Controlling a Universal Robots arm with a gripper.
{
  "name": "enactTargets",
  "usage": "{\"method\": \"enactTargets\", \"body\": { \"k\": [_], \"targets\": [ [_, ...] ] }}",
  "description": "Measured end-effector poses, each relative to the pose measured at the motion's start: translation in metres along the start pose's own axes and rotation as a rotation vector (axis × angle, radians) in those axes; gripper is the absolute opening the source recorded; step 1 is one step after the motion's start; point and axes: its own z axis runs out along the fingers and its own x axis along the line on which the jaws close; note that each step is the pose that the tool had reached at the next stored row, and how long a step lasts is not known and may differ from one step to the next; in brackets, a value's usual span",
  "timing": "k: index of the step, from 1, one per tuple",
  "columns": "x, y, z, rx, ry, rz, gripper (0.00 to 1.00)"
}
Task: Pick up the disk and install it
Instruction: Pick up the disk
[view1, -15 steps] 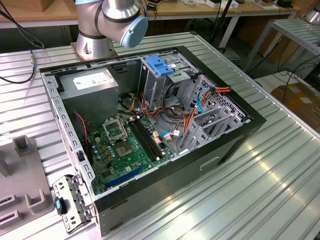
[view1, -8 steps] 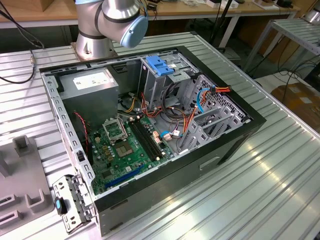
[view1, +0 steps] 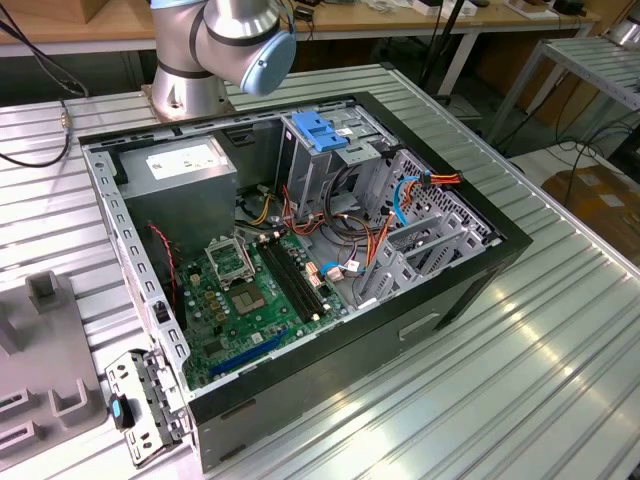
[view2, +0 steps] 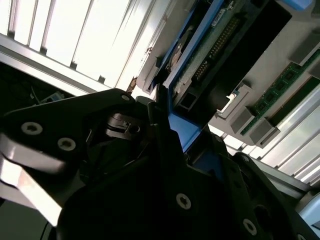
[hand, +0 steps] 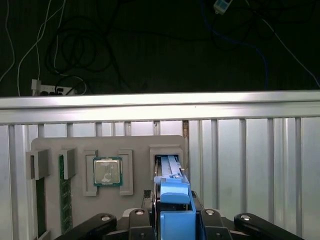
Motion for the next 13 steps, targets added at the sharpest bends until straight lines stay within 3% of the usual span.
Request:
{"method": "enactTargets", "body": {
  "k": [13],
  "targets": [
    [0.0,0.0,0.0002,0.0001,0.0,0.0,0.37]
  ]
}}
